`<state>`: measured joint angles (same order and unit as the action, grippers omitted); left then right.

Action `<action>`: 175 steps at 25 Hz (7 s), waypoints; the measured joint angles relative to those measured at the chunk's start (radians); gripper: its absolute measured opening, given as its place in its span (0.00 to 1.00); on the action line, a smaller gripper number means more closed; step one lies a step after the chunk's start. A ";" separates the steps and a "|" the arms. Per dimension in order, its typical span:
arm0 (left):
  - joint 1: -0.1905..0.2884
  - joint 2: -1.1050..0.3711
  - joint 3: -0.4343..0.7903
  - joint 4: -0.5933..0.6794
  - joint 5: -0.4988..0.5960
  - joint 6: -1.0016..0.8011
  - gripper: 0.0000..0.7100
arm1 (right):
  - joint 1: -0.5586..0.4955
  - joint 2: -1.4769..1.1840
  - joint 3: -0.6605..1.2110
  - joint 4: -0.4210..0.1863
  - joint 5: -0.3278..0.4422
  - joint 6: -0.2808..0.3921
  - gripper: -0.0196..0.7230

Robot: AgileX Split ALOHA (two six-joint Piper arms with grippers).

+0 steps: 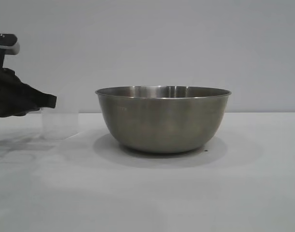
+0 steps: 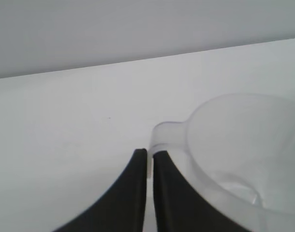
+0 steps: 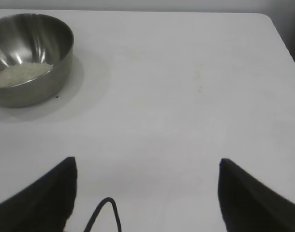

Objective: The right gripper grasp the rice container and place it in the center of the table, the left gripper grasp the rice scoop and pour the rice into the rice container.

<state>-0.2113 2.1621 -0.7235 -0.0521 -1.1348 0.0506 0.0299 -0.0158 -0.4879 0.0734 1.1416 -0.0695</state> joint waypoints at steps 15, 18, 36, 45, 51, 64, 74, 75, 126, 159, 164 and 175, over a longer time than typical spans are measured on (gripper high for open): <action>0.000 -0.058 0.152 0.014 -0.002 -0.034 0.37 | 0.000 0.000 0.000 0.000 0.000 0.000 0.77; 0.000 -0.103 0.196 0.014 -0.002 -0.044 0.37 | 0.000 0.000 0.000 0.000 0.000 0.000 0.77; 0.000 -0.458 0.419 0.152 0.110 -0.138 0.37 | 0.000 0.000 0.000 0.000 0.000 0.000 0.77; 0.000 -0.693 0.429 0.209 0.474 -0.217 0.37 | 0.000 0.000 0.000 0.000 0.000 0.000 0.77; 0.000 -0.885 0.431 0.211 0.727 -0.292 0.37 | 0.000 0.000 0.000 0.000 0.000 0.000 0.77; 0.000 -1.329 0.341 0.277 1.378 -0.309 0.37 | 0.000 0.000 0.000 0.000 0.000 0.000 0.77; 0.000 -1.632 0.322 0.269 1.692 -0.267 0.37 | 0.000 0.000 0.000 0.000 0.000 0.000 0.77; 0.000 -1.659 0.322 0.269 1.726 -0.257 0.37 | 0.000 0.000 0.000 0.000 0.000 0.000 0.77; 0.000 -2.080 0.239 0.001 2.257 0.026 0.65 | 0.000 0.000 0.000 0.000 0.000 0.000 0.77; 0.244 -2.179 0.239 0.001 2.257 0.026 0.65 | 0.000 0.000 0.000 0.000 0.000 0.000 0.77; 0.240 -2.179 0.239 0.001 2.257 0.026 0.65 | 0.000 0.000 0.000 0.000 0.000 0.000 0.77; 0.240 -2.179 0.239 0.001 2.257 0.026 0.65 | 0.000 0.000 0.000 0.000 0.000 0.000 0.77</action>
<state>0.0289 -0.0169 -0.4842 -0.0513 1.1219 0.0767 0.0299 -0.0158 -0.4879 0.0734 1.1416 -0.0695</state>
